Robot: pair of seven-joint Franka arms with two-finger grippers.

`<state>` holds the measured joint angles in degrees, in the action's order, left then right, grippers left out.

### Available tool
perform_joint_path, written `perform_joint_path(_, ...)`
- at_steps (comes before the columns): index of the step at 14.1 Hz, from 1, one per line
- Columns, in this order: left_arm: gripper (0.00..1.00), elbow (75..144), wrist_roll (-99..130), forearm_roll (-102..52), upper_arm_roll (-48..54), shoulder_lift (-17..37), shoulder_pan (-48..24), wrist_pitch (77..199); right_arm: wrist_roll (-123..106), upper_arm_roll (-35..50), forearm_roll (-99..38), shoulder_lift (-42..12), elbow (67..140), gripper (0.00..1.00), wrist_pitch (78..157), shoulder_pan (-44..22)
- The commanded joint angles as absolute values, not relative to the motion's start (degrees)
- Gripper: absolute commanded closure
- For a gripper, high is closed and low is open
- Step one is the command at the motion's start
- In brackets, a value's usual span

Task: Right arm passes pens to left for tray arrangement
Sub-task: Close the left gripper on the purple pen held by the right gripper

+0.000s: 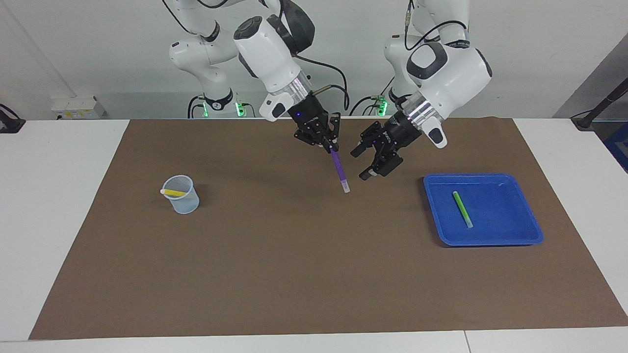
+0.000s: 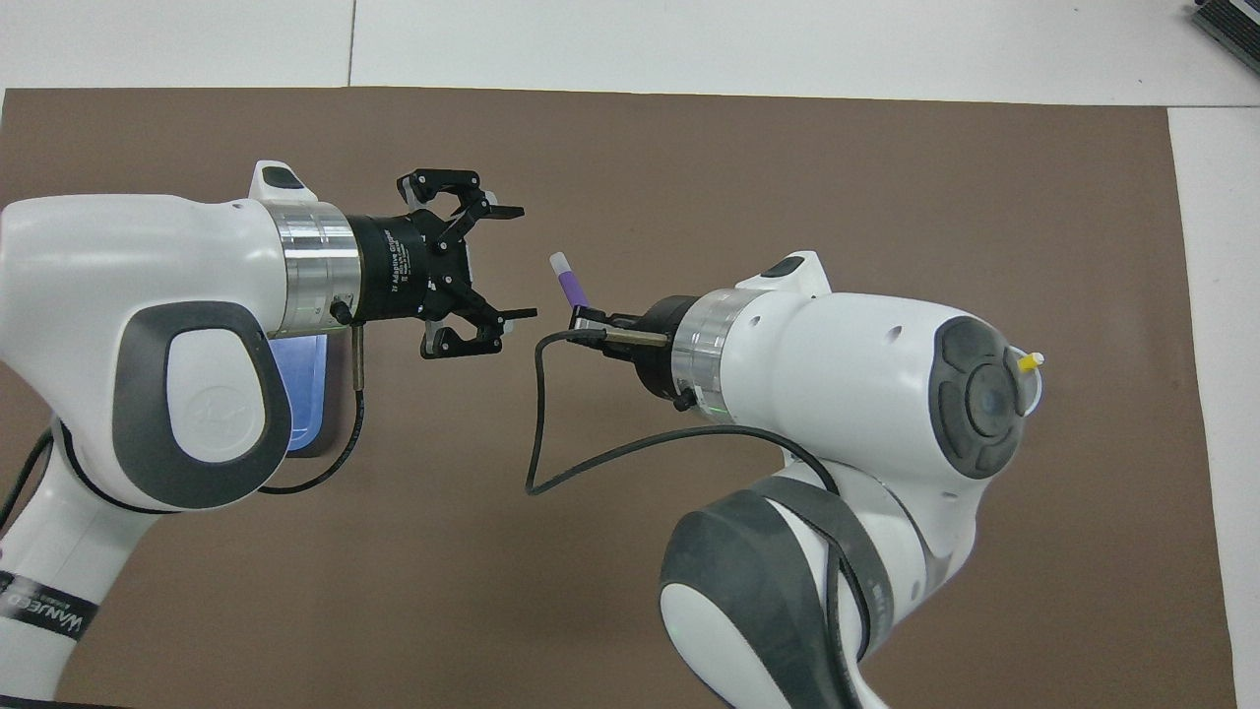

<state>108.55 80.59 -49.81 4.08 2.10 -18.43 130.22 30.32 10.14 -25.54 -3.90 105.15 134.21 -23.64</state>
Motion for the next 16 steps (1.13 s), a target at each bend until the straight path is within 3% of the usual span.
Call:
perform_joint_path(1, 0.08, 110.7, 74.9, -51.7, 3.5, 1.2, -18.4, 128.0, 28.6, 10.6, -27.1, -3.0, 105.2, 1.00, 131.6, -23.7)
perform_joint_path(5, 0.08, 110.7, 70.8, -51.7, 3.4, 1.2, -14.1, 122.9, 20.5, 10.5, -27.2, -2.8, 103.7, 1.00, 124.1, -21.7)
perform_joint_path(16, 0.09, 115.8, 75.5, -57.7, 3.4, 1.7, -19.5, 131.9, 15.1, 10.5, -27.2, -4.0, 99.8, 1.00, 123.1, -22.1)
